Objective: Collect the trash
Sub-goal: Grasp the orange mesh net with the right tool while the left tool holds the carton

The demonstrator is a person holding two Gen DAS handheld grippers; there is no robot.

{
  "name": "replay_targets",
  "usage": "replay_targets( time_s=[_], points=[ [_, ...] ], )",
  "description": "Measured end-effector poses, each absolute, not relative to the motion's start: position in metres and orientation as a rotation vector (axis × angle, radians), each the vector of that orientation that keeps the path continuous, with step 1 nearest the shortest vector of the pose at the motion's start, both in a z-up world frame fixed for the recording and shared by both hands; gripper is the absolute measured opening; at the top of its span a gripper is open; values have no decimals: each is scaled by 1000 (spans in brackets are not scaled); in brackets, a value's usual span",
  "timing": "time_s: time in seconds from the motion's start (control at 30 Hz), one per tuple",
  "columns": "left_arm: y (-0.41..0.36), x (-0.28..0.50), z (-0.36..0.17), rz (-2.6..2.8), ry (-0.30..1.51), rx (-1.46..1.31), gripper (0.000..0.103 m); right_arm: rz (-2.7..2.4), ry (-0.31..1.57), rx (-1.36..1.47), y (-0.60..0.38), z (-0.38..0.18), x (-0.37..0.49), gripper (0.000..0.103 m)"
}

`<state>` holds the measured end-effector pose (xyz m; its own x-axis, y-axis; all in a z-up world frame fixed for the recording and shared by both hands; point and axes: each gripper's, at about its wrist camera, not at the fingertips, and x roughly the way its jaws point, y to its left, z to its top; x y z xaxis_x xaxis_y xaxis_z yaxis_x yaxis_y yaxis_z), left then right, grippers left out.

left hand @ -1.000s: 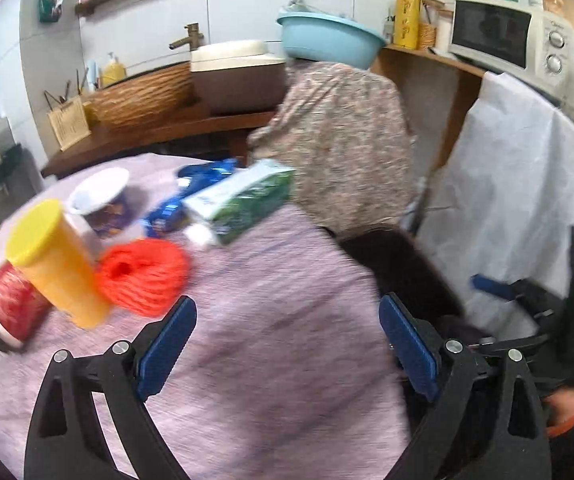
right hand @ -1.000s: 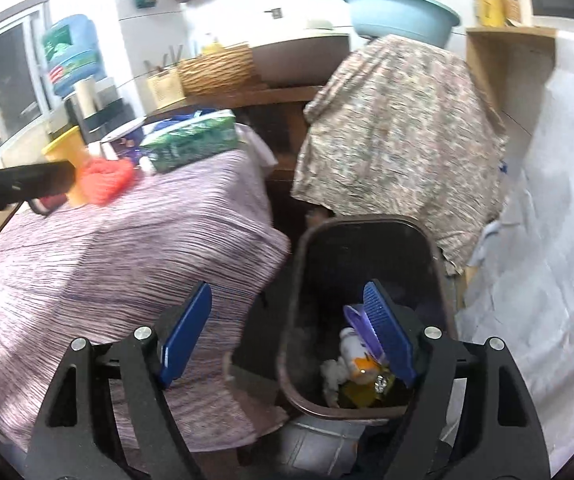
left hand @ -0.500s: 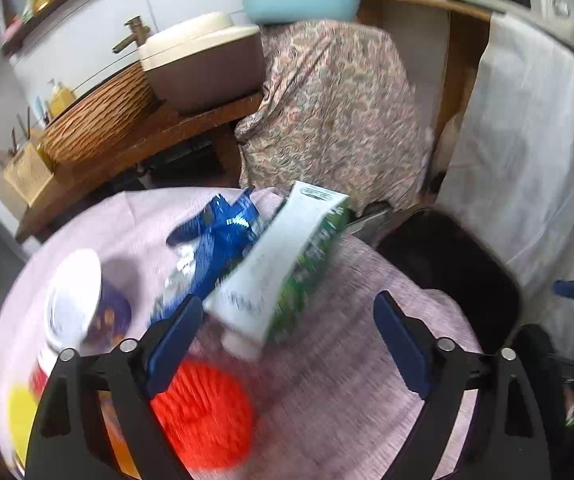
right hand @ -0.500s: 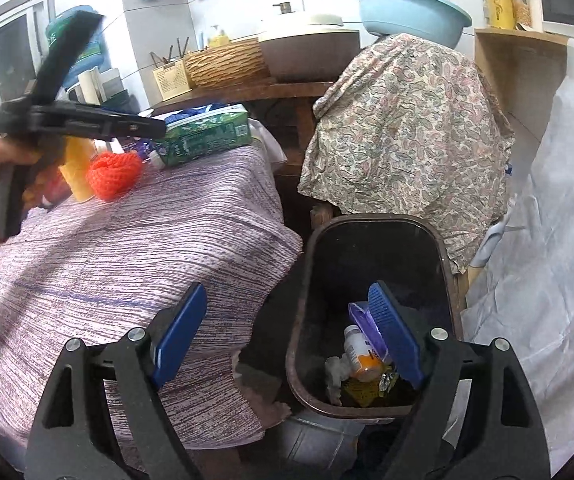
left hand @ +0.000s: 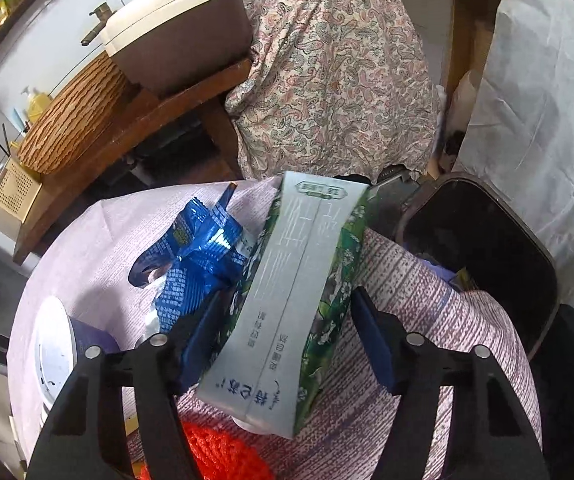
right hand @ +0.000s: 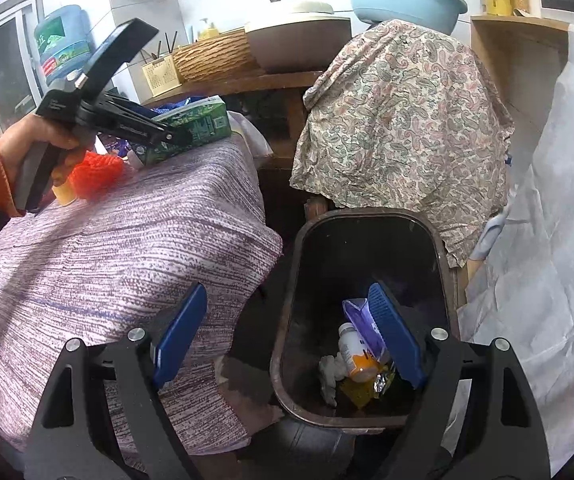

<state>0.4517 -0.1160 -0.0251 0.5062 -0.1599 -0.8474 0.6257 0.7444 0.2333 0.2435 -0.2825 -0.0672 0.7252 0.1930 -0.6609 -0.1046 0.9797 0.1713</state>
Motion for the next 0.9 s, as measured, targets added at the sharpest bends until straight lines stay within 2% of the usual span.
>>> replay_targets(
  time_s=[0.13, 0.47, 0.7, 0.9],
  points=[
    [-110, 445, -20, -493, 903, 500, 52, 194, 725, 116, -275, -58, 248, 83],
    [-77, 405, -10, -500, 864, 362, 51, 264, 665, 64, -246, -28, 265, 83],
    [-26, 351, 20, -513, 792, 242, 51, 326, 666, 60, -226, -15, 283, 83],
    [25, 306, 32, -476, 760, 172, 51, 459, 703, -36, -172, -11, 305, 83]
  ],
)
